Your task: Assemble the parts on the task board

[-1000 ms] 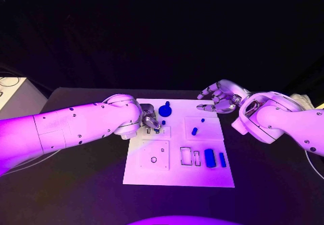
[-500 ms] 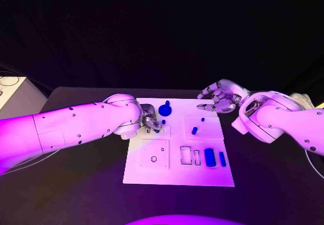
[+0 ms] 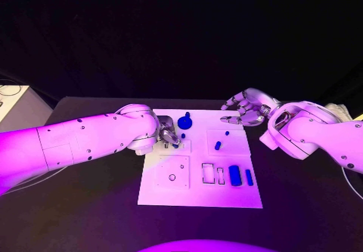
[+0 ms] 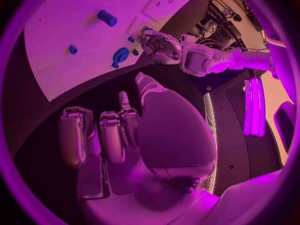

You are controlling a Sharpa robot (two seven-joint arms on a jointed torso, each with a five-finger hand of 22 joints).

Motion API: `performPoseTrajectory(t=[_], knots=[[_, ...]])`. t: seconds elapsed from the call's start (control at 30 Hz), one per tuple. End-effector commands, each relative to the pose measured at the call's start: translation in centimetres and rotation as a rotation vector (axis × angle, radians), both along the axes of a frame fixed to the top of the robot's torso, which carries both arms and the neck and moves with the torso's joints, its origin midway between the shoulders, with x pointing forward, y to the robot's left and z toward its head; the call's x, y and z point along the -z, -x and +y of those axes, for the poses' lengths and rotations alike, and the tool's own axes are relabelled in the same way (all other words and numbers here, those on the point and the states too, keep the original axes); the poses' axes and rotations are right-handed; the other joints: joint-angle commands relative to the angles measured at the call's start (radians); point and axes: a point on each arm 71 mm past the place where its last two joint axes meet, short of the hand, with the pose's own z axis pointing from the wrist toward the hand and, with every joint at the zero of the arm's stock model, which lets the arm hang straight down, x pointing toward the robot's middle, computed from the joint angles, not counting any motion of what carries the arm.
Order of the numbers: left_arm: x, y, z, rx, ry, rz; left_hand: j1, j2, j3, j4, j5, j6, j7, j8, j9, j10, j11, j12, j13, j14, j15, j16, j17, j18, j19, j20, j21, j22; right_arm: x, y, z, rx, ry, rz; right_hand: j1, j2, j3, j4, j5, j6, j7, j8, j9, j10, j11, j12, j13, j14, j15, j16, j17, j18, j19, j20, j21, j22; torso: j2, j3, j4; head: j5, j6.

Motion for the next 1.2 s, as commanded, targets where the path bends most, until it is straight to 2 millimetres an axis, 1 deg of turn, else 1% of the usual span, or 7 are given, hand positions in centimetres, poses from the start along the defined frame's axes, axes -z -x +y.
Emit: performPoseTrajectory(t=[0.03, 0.37, 0.53, 0.63, 0.83, 1.03, 1.2], knots=[[0.36, 0.18, 0.07, 0.013, -0.025, 0.03, 0.0, 0.008, 0.178, -0.178, 0.004, 0.023, -0.015, 0.002, 0.002, 0.004, -0.003, 0.002, -0.001, 0.104, -0.006, 0.005, 0.259, -0.011, 0.004, 0.001, 0.007, 0.003, 0.09, 0.08, 0.09, -0.015, 0.01, 0.006, -0.006, -0.001, 0.006, -0.002, 0.004, -0.01, 0.0, 0.006, -0.001, -0.009, 0.001, -0.006, 0.139, 0.092, -0.004, -0.005, 0.22, 0.015, 0.03, -0.002, -0.003, 0.163, 0.0, -0.0002, 0.0002, -0.001, -0.003], [0.41, 0.17, 0.22, 0.016, -0.046, 0.031, 0.0, 0.008, 0.178, -0.178, 0.004, 0.023, -0.015, 0.002, 0.002, 0.004, -0.003, 0.002, 0.0, 0.104, -0.006, 0.005, 0.259, -0.012, 0.005, 0.0, 0.007, 0.005, 0.1, 0.08, 0.06, -0.016, 0.011, 0.008, -0.006, -0.001, 0.006, -0.002, 0.004, -0.01, 0.0, 0.006, -0.001, -0.009, 0.001, -0.006, 0.139, 0.092, -0.004, -0.005, 0.22, 0.015, 0.03, -0.002, -0.003, 0.163, 0.0, -0.001, 0.0006, -0.001, -0.005], [0.42, 0.18, 0.28, 0.015, -0.052, 0.031, -0.001, 0.007, 0.179, -0.178, 0.004, 0.023, -0.015, 0.002, 0.002, 0.005, -0.004, 0.004, 0.002, 0.105, -0.006, 0.005, 0.261, -0.012, 0.007, 0.0, 0.008, 0.007, 0.11, 0.08, 0.07, -0.016, 0.012, 0.008, -0.006, -0.001, 0.006, -0.002, 0.004, -0.01, 0.0, 0.006, -0.001, -0.009, 0.001, -0.006, 0.139, 0.092, -0.004, -0.005, 0.22, 0.015, 0.03, -0.002, -0.003, 0.163, 0.0, -0.0002, 0.0005, -0.001, -0.006], [0.42, 0.18, 0.32, 0.015, -0.054, 0.032, -0.001, 0.007, 0.179, -0.179, 0.004, 0.024, -0.015, 0.002, 0.002, 0.006, -0.004, 0.004, 0.002, 0.105, -0.006, 0.005, 0.261, -0.012, 0.008, 0.0, 0.008, 0.008, 0.13, 0.07, 0.06, -0.016, 0.012, 0.008, -0.006, -0.001, 0.006, -0.002, 0.004, -0.01, 0.0, 0.006, -0.001, -0.009, 0.001, -0.006, 0.139, 0.092, -0.004, -0.005, 0.22, 0.015, 0.03, -0.002, -0.003, 0.163, 0.0, -0.0007, 0.0006, -0.001, -0.007], [0.42, 0.19, 0.29, 0.015, -0.054, 0.031, -0.001, 0.007, 0.179, -0.179, 0.005, 0.024, -0.015, 0.002, 0.002, 0.006, -0.004, 0.004, 0.003, 0.105, -0.006, 0.005, 0.261, -0.012, 0.008, 0.0, 0.008, 0.009, 0.14, 0.07, 0.06, -0.016, 0.012, 0.009, -0.006, -0.001, 0.006, -0.002, 0.004, -0.01, 0.0, 0.006, -0.001, -0.009, 0.001, -0.006, 0.139, 0.092, -0.004, -0.005, 0.22, 0.015, 0.03, -0.002, -0.003, 0.163, 0.0, -0.0004, 0.0, -0.001, -0.007], [0.43, 0.22, 0.17, 0.019, -0.055, 0.034, -0.003, 0.006, 0.179, -0.178, 0.006, 0.025, -0.015, 0.002, 0.003, 0.009, -0.004, 0.006, 0.005, 0.106, -0.007, 0.006, 0.263, -0.013, 0.01, -0.001, 0.009, 0.01, 0.15, 0.08, 0.06, -0.016, 0.012, 0.009, -0.006, -0.001, 0.006, -0.002, 0.004, -0.01, 0.0, 0.006, -0.001, -0.009, 0.001, -0.006, 0.139, 0.092, -0.004, -0.005, 0.22, 0.015, 0.03, -0.002, -0.003, 0.163, 0.0, 0.0007, -0.0006, 0.0, -0.01], [0.47, 0.23, 0.05, 0.024, -0.058, 0.04, -0.011, 0.006, 0.176, -0.174, 0.005, 0.03, -0.018, 0.004, 0.005, 0.017, -0.006, 0.011, 0.011, 0.106, -0.008, 0.006, 0.263, -0.014, 0.015, -0.002, 0.011, 0.017, 0.15, 0.09, 0.06, -0.016, 0.012, 0.009, -0.006, -0.001, 0.006, -0.002, 0.004, -0.01, 0.0, 0.006, -0.001, -0.009, 0.001, -0.006, 0.139, 0.092, -0.004, -0.005, 0.22, 0.015, 0.03, -0.002, -0.003, 0.163, 0.0, 0.0009, 0.0003, 0.0, -0.011]])
